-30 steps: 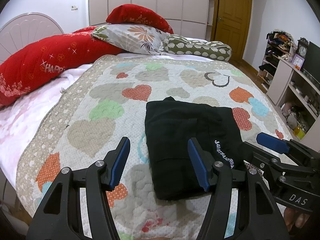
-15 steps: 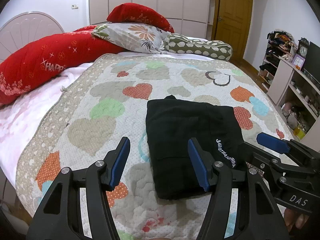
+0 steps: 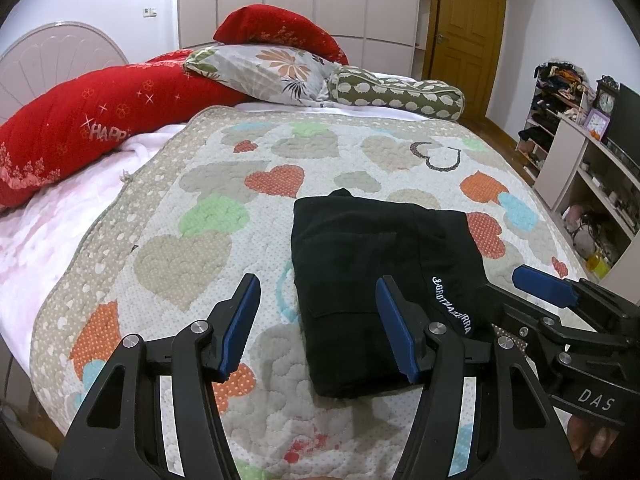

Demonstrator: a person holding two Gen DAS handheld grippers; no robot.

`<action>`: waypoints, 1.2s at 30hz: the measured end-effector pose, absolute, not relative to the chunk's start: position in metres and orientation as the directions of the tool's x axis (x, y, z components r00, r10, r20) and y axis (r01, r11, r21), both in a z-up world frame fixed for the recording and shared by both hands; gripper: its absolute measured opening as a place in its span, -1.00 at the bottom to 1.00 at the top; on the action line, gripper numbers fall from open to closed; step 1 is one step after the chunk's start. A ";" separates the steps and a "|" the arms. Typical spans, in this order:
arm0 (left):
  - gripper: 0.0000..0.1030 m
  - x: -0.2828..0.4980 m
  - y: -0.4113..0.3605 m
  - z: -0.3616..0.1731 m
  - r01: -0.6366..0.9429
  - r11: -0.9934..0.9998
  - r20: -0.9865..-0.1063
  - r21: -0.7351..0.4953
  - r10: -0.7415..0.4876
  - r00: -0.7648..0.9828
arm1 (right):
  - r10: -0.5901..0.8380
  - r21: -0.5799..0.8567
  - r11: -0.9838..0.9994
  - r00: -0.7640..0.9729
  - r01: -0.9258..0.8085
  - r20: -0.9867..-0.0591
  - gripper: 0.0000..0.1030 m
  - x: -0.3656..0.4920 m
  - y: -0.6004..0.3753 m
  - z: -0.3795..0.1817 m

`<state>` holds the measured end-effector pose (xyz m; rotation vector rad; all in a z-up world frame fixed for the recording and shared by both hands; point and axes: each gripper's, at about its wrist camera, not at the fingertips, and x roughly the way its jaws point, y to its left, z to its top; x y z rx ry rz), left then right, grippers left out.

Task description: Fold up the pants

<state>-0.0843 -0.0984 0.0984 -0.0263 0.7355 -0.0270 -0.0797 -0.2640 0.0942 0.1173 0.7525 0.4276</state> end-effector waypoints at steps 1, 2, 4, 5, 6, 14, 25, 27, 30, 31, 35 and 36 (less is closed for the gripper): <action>0.17 -0.084 -0.098 0.099 0.015 0.999 -0.670 -0.034 -0.034 0.742 | 0.417 0.254 0.908 0.649 -0.334 -0.636 0.22 -0.080 -0.263 0.094; 0.17 -0.084 -0.098 0.099 0.015 0.999 -0.670 -0.034 -0.034 0.742 | 0.418 0.255 0.907 0.648 -0.334 -0.637 0.22 -0.080 -0.264 0.094; 0.17 -0.084 -0.098 0.098 0.015 0.999 -0.671 -0.034 -0.034 0.741 | 0.416 0.253 0.908 0.648 -0.334 -0.637 0.22 -0.079 -0.264 0.094; 0.17 -0.085 -0.099 0.099 0.015 0.999 -0.670 -0.035 -0.034 0.741 | 0.416 0.253 0.908 0.648 -0.334 -0.638 0.22 -0.079 -0.264 0.094; 0.17 -0.085 -0.099 0.099 0.014 0.999 -0.670 -0.035 -0.034 0.742 | 0.417 0.252 0.907 0.648 -0.336 -0.637 0.22 -0.080 -0.263 0.094; 0.17 -0.084 -0.100 0.099 0.016 0.999 -0.670 -0.033 -0.034 0.741 | 0.422 0.256 0.905 0.648 -0.339 -0.635 0.22 -0.077 -0.263 0.096; 0.17 -0.084 -0.101 0.099 0.016 0.999 -0.670 -0.032 -0.033 0.742 | 0.423 0.254 0.905 0.642 -0.342 -0.640 0.22 -0.075 -0.261 0.098; 0.17 -0.084 -0.101 0.099 0.016 0.999 -0.672 -0.029 -0.031 0.740 | 0.422 0.254 0.905 0.641 -0.341 -0.641 0.22 -0.076 -0.261 0.097; 0.17 -0.084 -0.101 0.099 0.015 0.999 -0.671 -0.032 -0.033 0.741 | 0.423 0.253 0.904 0.644 -0.343 -0.637 0.22 -0.076 -0.261 0.097; 0.17 -0.084 -0.101 0.099 0.014 0.999 -0.671 -0.032 -0.032 0.741 | 0.423 0.253 0.904 0.645 -0.343 -0.637 0.22 -0.076 -0.261 0.097; 0.17 -0.084 -0.101 0.099 0.015 0.999 -0.669 -0.030 -0.031 0.743 | 0.423 0.254 0.905 0.644 -0.342 -0.638 0.22 -0.076 -0.262 0.097; 0.17 -0.084 -0.102 0.099 0.016 0.999 -0.670 -0.030 -0.032 0.742 | 0.423 0.256 0.904 0.643 -0.342 -0.638 0.22 -0.076 -0.262 0.097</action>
